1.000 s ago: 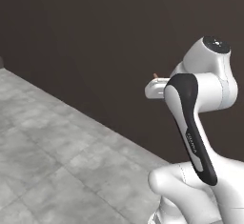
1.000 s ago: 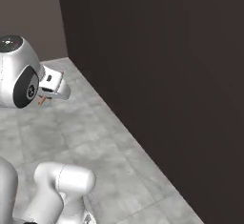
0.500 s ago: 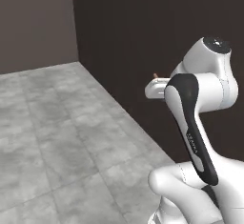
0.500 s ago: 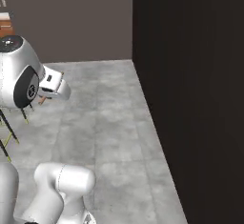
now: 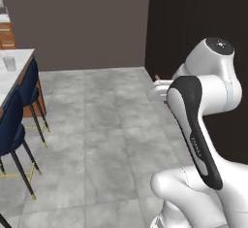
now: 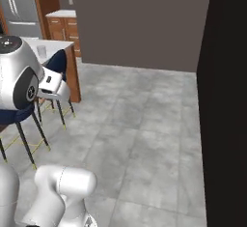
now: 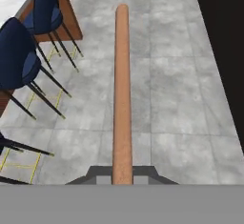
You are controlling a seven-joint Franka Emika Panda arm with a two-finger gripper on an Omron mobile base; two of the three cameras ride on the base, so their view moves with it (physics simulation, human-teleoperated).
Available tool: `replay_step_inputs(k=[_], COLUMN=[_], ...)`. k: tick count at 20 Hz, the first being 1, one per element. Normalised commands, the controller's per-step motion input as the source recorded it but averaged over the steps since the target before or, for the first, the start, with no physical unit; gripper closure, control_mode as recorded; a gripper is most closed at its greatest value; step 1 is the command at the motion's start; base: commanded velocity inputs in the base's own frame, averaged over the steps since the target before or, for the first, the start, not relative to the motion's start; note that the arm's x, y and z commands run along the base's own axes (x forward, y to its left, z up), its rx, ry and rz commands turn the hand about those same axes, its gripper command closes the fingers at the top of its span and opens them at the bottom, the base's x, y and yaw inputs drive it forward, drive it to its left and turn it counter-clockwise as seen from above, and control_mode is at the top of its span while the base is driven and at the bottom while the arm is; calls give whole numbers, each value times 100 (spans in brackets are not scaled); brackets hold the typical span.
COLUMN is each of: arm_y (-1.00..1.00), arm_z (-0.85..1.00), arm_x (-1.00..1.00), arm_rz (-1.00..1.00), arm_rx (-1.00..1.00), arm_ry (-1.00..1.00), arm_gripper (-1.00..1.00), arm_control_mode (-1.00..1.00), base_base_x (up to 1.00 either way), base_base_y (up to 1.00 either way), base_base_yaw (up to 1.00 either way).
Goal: Take a straw from the drawer in front and place it inside the glass cup on the dining counter.
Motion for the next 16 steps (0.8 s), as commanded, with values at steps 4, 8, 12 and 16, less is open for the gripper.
replay_step_inputs(k=[4, 8, 12, 16], arm_y=[0, 0, 0, 0], arm_z=[0, 0, 0, 0], arm_x=[0, 0, 0, 0], arm_rz=[0, 0, 0, 0], arm_rx=[0, 0, 0, 0], arm_ry=[0, 0, 0, 0], arm_gripper=[100, 100, 100, 100], arm_control_mode=[100, 100, 100, 100], base_base_x=[100, 100, 100, 100], base_base_y=[-9, -17, -14, -7], base_base_yaw=[19, 14, 12, 14])
